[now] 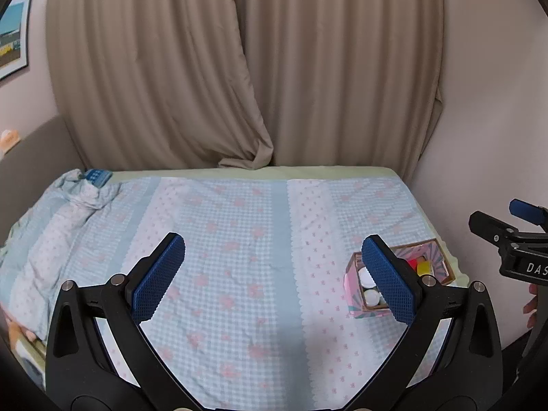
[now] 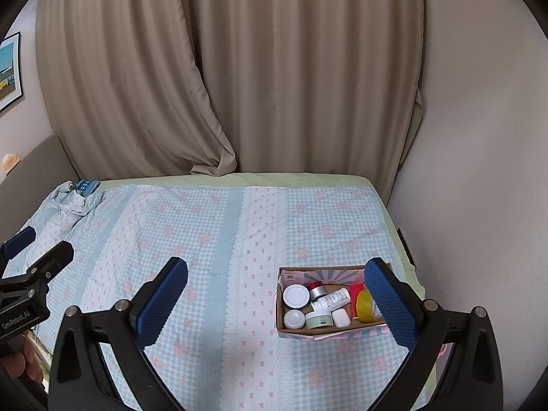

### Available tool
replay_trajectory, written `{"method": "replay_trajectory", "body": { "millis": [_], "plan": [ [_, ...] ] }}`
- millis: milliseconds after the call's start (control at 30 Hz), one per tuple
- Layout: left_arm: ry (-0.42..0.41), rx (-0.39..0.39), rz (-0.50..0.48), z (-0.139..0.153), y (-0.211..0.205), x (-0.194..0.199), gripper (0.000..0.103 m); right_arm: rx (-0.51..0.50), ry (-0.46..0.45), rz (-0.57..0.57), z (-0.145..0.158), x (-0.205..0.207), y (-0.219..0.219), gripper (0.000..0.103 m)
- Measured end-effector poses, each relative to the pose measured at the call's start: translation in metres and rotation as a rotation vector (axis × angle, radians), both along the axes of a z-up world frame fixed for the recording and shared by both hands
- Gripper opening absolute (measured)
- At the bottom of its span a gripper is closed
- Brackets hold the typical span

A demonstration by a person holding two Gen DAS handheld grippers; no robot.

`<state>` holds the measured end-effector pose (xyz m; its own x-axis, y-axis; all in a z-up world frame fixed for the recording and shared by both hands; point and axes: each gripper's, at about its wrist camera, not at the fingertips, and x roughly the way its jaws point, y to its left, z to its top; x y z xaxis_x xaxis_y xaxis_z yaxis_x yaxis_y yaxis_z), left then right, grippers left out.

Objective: Organize rigid objects

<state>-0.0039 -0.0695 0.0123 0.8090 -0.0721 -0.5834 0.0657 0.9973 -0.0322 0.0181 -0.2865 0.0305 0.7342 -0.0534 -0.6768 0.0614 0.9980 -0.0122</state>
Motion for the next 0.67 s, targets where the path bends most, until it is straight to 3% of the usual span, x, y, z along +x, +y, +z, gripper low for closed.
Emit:
{"method": "replay_trajectory", "body": {
  "millis": [167, 467, 667],
  "plan": [
    [-0.007, -0.009, 0.005, 0.0, -0.001, 0.001, 0.103, -0.001, 0.001, 0.007, 0.0, 0.002, -0.002, 0.103],
    [-0.094, 0.009, 0.036, 0.008, 0.0, -0.007, 0.103, 0.003, 0.002, 0.021, -0.001, 0.007, -0.002, 0.103],
    [-0.088, -0.006, 0.053, 0.005, 0.005, -0.001, 0.103, 0.009, 0.015, 0.025, -0.004, 0.013, -0.001, 0.103]
  ]
}}
